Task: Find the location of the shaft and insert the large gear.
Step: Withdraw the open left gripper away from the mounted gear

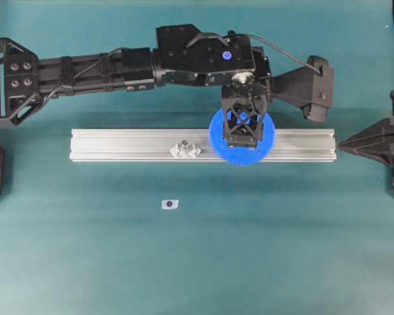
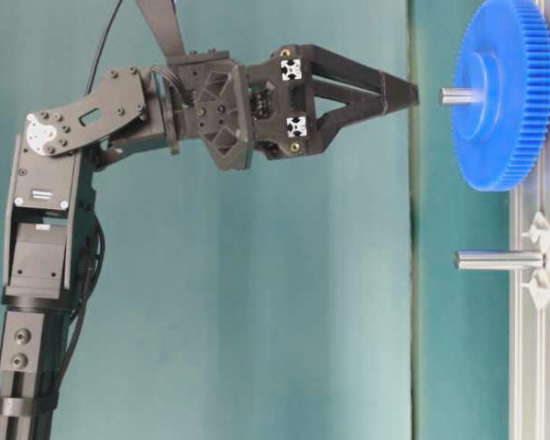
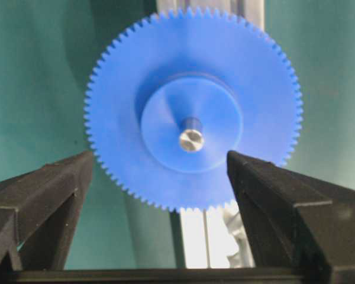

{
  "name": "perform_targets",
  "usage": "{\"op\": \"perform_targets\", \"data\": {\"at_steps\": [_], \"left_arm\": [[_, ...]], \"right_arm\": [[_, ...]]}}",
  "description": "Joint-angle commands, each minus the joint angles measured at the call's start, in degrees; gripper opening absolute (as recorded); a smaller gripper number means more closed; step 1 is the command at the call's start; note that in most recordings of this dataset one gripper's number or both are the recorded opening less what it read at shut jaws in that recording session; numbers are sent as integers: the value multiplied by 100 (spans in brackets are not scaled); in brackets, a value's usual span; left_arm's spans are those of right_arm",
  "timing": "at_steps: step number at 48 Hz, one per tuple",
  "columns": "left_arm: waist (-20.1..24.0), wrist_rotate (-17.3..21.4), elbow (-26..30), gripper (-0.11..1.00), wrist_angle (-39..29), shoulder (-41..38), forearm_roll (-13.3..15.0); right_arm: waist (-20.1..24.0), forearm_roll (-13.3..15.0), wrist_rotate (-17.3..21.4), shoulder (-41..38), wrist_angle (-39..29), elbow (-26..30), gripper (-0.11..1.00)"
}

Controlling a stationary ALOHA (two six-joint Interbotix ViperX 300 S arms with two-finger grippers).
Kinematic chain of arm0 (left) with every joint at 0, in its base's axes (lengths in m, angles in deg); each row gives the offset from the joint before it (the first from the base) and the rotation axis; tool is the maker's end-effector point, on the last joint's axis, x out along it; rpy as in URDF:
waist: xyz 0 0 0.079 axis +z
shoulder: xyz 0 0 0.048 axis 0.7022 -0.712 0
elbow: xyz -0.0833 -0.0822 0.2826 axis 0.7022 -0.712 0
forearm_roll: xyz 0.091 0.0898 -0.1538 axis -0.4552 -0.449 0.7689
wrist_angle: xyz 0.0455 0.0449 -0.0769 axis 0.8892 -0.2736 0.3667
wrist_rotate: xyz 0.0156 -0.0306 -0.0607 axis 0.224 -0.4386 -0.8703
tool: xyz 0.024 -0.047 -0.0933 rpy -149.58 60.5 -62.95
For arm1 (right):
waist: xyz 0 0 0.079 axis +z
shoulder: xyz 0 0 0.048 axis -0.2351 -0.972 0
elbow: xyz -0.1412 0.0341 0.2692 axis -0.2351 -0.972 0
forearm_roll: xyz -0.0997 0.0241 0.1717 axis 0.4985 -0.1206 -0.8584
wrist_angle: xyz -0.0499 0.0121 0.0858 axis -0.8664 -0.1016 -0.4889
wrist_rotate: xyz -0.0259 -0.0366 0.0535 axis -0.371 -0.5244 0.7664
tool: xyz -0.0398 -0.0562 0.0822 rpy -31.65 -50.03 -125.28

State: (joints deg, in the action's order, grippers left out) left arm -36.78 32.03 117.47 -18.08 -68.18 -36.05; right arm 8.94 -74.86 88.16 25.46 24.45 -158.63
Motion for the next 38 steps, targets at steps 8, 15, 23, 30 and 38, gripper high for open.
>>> {"op": "perform_targets", "data": {"at_steps": [8,15,23,30,38], "left_arm": [[-114,9,167,90,-9,211,-18],[-149,0,316,90,-44,229,-9],[-158,-18,554,90,-308,193,-18],[-158,-70,738,90,-483,185,-18],[-158,-105,844,90,-642,176,-18]], "right_arm": [[-9,9,62,-44,35,62,0],[-9,9,62,-53,35,62,0],[-9,0,62,-53,35,53,0],[-9,0,62,-53,35,62,0],[0,0,62,-53,35,53,0]]}}
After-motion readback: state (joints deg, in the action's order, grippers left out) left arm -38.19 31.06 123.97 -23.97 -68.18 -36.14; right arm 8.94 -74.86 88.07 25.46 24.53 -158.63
